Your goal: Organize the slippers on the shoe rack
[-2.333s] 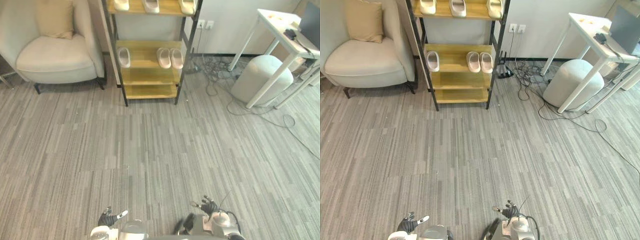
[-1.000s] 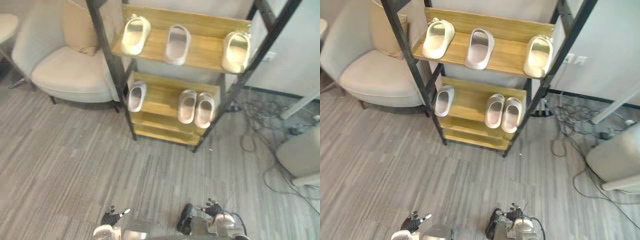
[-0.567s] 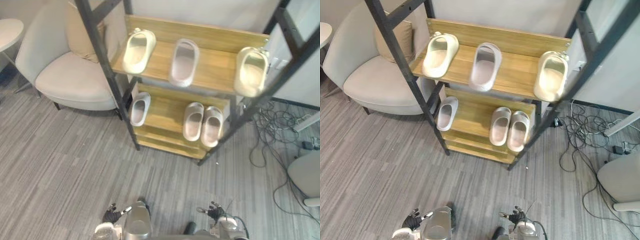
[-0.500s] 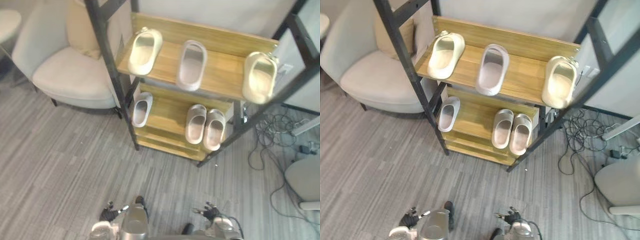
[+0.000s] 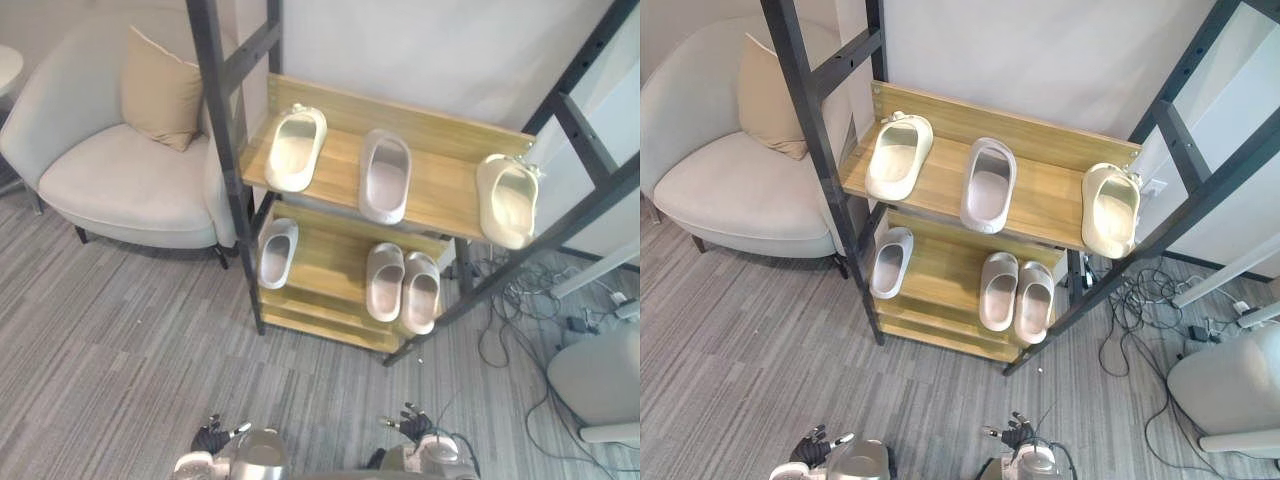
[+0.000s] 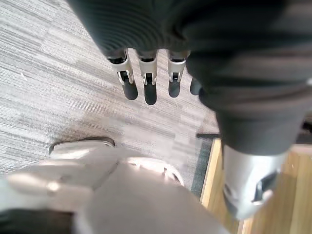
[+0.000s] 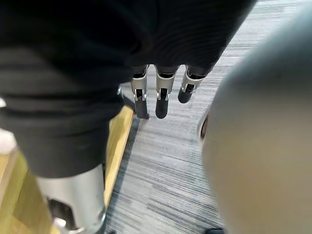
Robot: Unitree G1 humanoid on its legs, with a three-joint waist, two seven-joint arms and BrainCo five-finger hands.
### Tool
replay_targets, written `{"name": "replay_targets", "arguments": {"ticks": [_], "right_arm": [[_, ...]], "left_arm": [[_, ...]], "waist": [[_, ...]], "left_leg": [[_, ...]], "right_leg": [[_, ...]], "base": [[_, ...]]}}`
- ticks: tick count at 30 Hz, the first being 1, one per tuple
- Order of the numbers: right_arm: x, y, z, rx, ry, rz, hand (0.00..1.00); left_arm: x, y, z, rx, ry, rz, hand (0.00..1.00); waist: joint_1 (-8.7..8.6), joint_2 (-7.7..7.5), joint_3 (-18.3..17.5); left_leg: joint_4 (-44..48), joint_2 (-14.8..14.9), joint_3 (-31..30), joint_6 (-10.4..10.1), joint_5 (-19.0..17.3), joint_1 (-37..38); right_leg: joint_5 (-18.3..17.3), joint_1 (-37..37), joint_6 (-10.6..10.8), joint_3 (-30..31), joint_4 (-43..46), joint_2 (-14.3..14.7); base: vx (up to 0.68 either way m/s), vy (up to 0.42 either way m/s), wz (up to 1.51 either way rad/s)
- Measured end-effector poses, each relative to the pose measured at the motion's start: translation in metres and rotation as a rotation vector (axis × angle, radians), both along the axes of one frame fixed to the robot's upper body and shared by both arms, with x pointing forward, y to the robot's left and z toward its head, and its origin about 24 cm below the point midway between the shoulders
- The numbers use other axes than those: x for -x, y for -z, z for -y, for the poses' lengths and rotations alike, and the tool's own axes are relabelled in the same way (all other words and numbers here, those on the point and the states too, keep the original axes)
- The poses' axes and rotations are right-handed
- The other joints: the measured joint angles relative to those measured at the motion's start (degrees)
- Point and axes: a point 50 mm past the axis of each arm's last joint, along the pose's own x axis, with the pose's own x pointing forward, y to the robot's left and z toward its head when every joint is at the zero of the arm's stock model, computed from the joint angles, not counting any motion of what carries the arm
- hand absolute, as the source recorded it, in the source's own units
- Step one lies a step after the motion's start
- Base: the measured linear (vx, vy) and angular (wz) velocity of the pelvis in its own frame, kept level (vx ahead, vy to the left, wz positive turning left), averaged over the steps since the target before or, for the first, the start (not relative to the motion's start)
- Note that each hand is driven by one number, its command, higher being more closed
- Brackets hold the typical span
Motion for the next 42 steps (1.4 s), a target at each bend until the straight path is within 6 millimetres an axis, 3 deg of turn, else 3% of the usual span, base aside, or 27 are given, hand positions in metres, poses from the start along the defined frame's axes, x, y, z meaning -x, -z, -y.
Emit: {"name": "replay_targets", "arguments": {"ticks": [2, 5, 11, 18, 21, 24, 26, 28, 33, 42], "right_arm": [[0.002, 0.001, 0.002, 0.004, 0.000, -0.010, 0.00], [0.005, 0.002, 0.003, 0.005, 0.010, -0.014, 0.00], [0.014, 0.004, 0.007, 0.005, 0.052, -0.031, 0.00], [-0.002, -0.006, 0.005, 0.016, 0.049, 0.074, 0.00], [-0.015, -0.021, 0.003, 0.034, 0.021, 0.196, 0.00], [-0.037, -0.052, 0.010, 0.101, -0.013, 0.388, 0.00], [-0.049, -0.073, 0.019, 0.148, -0.015, 0.495, 0.00], [-0.057, -0.107, 0.039, 0.237, 0.058, 0.659, 0.00], [-0.052, -0.146, 0.061, 0.363, 0.124, 0.809, 0.00], [-0.050, -0.200, 0.062, 0.520, 0.112, 1.020, 0.00]], "left_arm": [[-0.001, 0.001, 0.004, 0.006, 0.008, 0.001, 0.00], [-0.001, 0.001, 0.004, 0.009, 0.011, 0.001, 0.00], [0.001, 0.001, 0.004, 0.005, 0.018, -0.009, 0.00], [0.002, 0.002, 0.004, -0.008, 0.042, -0.017, 0.00], [0.004, 0.002, 0.003, -0.013, 0.042, -0.023, 0.00], [0.009, 0.003, 0.002, -0.020, 0.039, -0.032, 0.00], [0.011, 0.003, 0.002, -0.029, 0.041, -0.038, 0.00], [0.013, 0.003, 0.001, -0.040, 0.044, -0.043, 0.00], [0.025, 0.005, -0.001, -0.045, 0.045, -0.070, 0.00], [0.032, 0.006, 0.000, -0.052, 0.082, -0.079, 0.00]], "waist": [[-0.02, 1.10, -0.51], [-0.03, 1.16, -0.82], [-0.18, 0.75, -1.57], [-0.25, 0.75, -1.69], [-0.79, 0.62, -2.39], [-1.79, 0.43, -3.00], [-2.54, 0.44, -3.01], [-2.83, 0.38, -3.20], [-3.97, 0.29, -4.56], [-5.03, 0.45, -4.81]], "left_leg": [[-1.53, 0.48, -0.46, -0.47, 0.58, 0.08], [-2.60, 0.96, -1.33, -0.70, 0.72, 0.91], [-5.29, 0.25, -0.92, -0.97, 0.88, 3.68], [-6.03, -0.94, 1.82, -0.91, 0.91, 5.18], [-6.14, -1.26, 2.15, -0.90, 0.91, 5.17], [-7.15, -1.37, 3.25, -0.34, 1.25, 5.03], [-7.42, -1.37, 3.41, -0.17, 1.35, 4.96], [-8.20, -1.46, 4.35, 0.14, 1.83, 5.17], [-10.02, -2.05, 4.92, 0.36, 2.90, 5.26], [-11.81, -2.70, 4.96, 0.60, 3.52, 5.73]], "right_leg": [[2.81, 2.40, -0.12, -0.60, -6.25, 2.79], [4.87, 5.10, -0.20, -0.93, -11.67, 4.89], [6.46, 7.99, 0.36, -0.37, -16.12, 5.63], [9.37, 8.09, 1.07, 3.85, -19.00, 4.92], [10.27, 7.57, 0.98, 5.26, -19.59, 4.82], [11.07, 6.08, 0.98, 6.77, -19.55, 4.88], [11.56, 5.50, 0.69, 7.43, -19.53, 4.98], [12.20, 4.67, 0.51, 8.80, -19.39, 5.04], [12.48, 3.07, 0.54, 10.06, -18.63, 4.73], [12.78, 3.11, 0.69, 10.56, -18.62, 4.50]], "base": [[0.16, -0.075, -0.01], [0.13, -0.088, -0.05], [0.08, -0.026, -0.08], [-0.02, 0.028, -0.27], [-0.08, 0.007, -0.22], [-0.09, -0.021, -0.24], [-0.08, -0.025, -0.19], [-0.10, -0.037, -0.23], [-0.09, -0.049, -0.12], [-0.01, -0.018, -0.01]]}}
